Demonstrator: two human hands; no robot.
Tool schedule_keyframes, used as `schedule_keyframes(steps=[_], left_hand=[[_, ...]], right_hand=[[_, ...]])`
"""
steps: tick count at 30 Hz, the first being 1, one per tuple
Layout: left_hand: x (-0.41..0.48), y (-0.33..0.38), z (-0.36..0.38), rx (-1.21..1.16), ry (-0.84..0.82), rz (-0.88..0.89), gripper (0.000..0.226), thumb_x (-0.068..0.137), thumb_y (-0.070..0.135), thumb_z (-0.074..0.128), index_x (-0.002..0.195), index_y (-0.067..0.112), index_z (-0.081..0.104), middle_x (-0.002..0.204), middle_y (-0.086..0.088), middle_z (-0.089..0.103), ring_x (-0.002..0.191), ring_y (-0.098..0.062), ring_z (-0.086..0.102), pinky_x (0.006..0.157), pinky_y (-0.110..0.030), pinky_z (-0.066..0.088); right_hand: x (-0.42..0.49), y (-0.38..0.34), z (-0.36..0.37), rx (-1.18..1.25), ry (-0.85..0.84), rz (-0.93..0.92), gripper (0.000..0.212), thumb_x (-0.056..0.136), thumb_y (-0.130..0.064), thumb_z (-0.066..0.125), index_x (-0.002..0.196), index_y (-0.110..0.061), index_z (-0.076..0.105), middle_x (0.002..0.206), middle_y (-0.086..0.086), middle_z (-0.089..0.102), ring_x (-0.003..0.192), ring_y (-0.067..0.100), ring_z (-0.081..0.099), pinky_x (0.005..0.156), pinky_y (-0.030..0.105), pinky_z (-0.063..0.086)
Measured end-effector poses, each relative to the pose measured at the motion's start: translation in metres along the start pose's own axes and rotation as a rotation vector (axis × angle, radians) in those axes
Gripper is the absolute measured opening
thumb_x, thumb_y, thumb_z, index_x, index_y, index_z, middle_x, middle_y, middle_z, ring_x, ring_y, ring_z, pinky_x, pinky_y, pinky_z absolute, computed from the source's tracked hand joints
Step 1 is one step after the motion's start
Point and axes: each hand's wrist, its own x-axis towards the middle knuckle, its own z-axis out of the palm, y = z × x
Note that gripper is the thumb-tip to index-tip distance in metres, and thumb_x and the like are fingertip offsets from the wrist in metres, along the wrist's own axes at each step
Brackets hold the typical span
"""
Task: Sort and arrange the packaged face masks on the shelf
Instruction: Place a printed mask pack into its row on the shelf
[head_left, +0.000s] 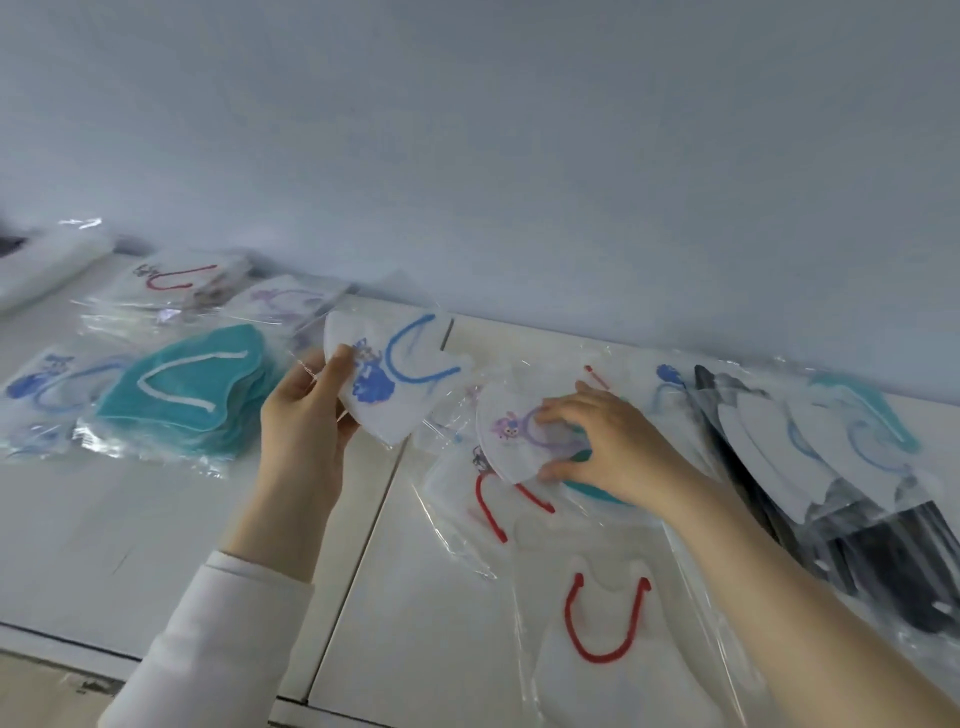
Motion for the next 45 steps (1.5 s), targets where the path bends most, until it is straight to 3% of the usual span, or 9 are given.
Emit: schedule_keyframes(steps=[8,11,18,23,26,30,34,41,45], left_hand=[[-0.01,0.0,0.002,0.033,-0.005,0.004,0.017,0.095,0.021,0.053,0.081,0.015,0.06,0.064,0.008,0.069,0.061,-0.004,0.065,0.062,-0.017,0.055],[-0.017,-0.004,0.014,0.063,-0.075,-0.026,0.019,0.096,0.021,0.052,0.079,0.014,0.059,0.06,0.007,0.068,0.055,-0.003,0.063,0.057,-0.015,0.053],[-0.027,-0.015,0.042,0.06,-0.256,-0.065,0.02,0.096,0.018,0.049,0.081,0.013,0.06,0.062,0.004,0.068,0.055,-0.006,0.063,0.051,-0.016,0.051],[-0.031,-0.024,0.06,0.085,-0.324,-0.064,0.022,0.096,0.018,0.049,0.077,0.014,0.06,0.062,0.005,0.068,0.054,-0.006,0.062,0.051,-0.015,0.05],[-0.037,-0.03,0.074,0.103,-0.385,-0.078,0.02,0.096,0.018,0.049,0.081,0.012,0.061,0.061,0.005,0.068,0.054,-0.007,0.063,0.05,-0.016,0.051],[-0.048,-0.038,0.093,0.149,-0.447,-0.115,0.019,0.096,0.019,0.049,0.085,0.01,0.062,0.064,0.0,0.07,0.055,-0.011,0.065,0.049,-0.019,0.053],[-0.062,-0.047,0.118,0.199,-0.506,-0.151,0.019,0.096,0.02,0.05,0.089,0.01,0.064,0.074,-0.005,0.07,0.061,-0.014,0.066,0.055,-0.021,0.055],[-0.094,-0.063,0.153,0.287,-0.529,-0.153,0.019,0.095,0.02,0.052,0.083,0.009,0.06,0.078,-0.012,0.06,0.07,-0.023,0.053,0.065,-0.031,0.042],[-0.11,-0.062,0.167,0.276,-0.45,-0.119,0.019,0.096,0.019,0.051,0.082,0.012,0.062,0.069,-0.002,0.066,0.065,-0.016,0.057,0.062,-0.025,0.047]], right_hand=[[-0.024,0.004,-0.014,0.293,-0.036,-0.073,0.039,0.082,-0.028,0.068,0.12,-0.025,0.061,0.134,-0.016,0.051,0.13,-0.01,0.025,0.109,0.017,0.024],[-0.028,0.029,-0.038,0.05,0.203,0.059,0.041,0.089,-0.03,0.06,0.128,-0.023,0.055,0.143,-0.009,0.043,0.14,0.007,0.025,0.112,0.025,0.018],[-0.083,0.068,-0.037,-0.222,-0.048,0.27,0.062,0.091,-0.055,0.043,0.146,-0.038,0.02,0.157,-0.01,0.009,0.144,0.013,0.011,0.115,0.031,0.015],[-0.112,0.075,-0.018,-0.079,0.078,0.246,0.069,0.089,-0.05,0.051,0.141,-0.042,0.007,0.154,-0.012,0.005,0.144,0.013,0.0,0.116,0.029,0.003],[-0.125,0.068,-0.026,0.308,0.285,0.239,0.058,0.087,-0.038,0.055,0.137,-0.038,0.025,0.145,-0.018,0.025,0.137,0.0,0.021,0.113,0.014,0.017],[-0.148,0.092,-0.054,0.154,0.633,0.421,0.066,0.077,-0.042,0.066,0.134,-0.016,0.045,0.137,-0.007,0.041,0.129,0.008,0.034,0.106,0.015,0.024],[-0.17,0.109,-0.061,0.094,0.247,0.751,0.092,0.07,-0.055,0.071,0.145,-0.023,0.028,0.15,-0.002,0.031,0.138,0.015,0.028,0.106,0.028,0.027],[-0.167,0.089,-0.054,-0.102,0.016,0.644,0.099,0.072,-0.074,0.051,0.149,-0.025,0.012,0.158,0.006,-0.003,0.146,0.024,-0.004,0.117,0.037,0.006],[-0.171,0.094,-0.057,-0.111,0.075,0.54,0.066,0.09,-0.058,0.041,0.146,-0.026,0.025,0.157,0.005,0.013,0.144,0.021,0.014,0.114,0.035,0.022]])
